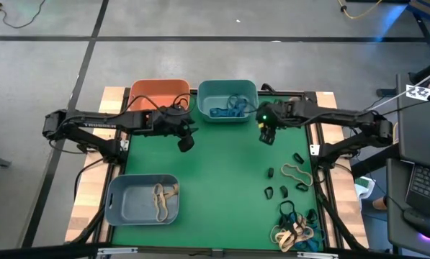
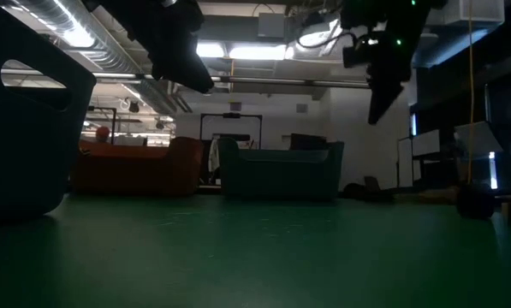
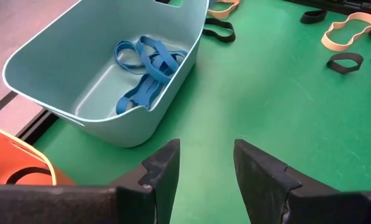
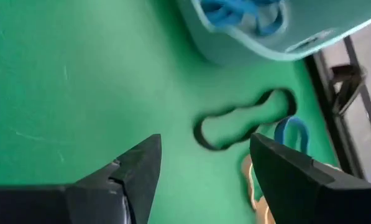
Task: Sort rubber bands into baskets
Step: Put the black rubber band into the orange bin
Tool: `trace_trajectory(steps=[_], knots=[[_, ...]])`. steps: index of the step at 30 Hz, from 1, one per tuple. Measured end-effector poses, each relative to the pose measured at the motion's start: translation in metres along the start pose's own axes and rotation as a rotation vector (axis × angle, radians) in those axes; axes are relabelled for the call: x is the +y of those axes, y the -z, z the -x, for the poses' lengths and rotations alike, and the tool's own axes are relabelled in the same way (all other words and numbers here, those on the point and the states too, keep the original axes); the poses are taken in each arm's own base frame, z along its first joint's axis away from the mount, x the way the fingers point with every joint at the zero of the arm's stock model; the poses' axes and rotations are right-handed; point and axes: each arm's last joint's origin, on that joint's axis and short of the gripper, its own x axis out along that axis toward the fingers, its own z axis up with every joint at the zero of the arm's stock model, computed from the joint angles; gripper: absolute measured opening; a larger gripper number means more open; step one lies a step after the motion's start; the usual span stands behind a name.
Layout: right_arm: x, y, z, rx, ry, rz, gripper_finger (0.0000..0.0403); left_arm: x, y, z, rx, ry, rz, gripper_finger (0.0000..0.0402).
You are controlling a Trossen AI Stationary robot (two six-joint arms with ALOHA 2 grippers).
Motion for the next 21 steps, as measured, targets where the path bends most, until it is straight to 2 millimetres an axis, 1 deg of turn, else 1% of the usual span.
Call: trace_trajectory(steps=[5,8,15,17,21], knots=[[0.005,0.017,-0.027,0.051,0.006,0.003,0.0246,0.0,0.0,0.0,-0.001,0.0,0.0,0.0148],[0.005,0.027,-0.044,0.056,0.007,-0.016,0.0238,0.0,0.0,0.0,-0.001,0.0,0.0,0.0148],[0.0,0.048,-0.082,0.037,0.003,-0.078,0.0189,0.0,0.0,0.0,-0.001,0.0,0.0,0.0148],[-0.002,0.054,-0.089,0.046,-0.009,-0.096,0.0175,0.0,0.0,0.0,-0.001,0.0,0.0,0.0148],[-0.006,0.061,-0.099,0.026,-0.01,-0.128,0.0154,0.0,0.0,0.0,-0.001,0.0,0.004,0.0148]])
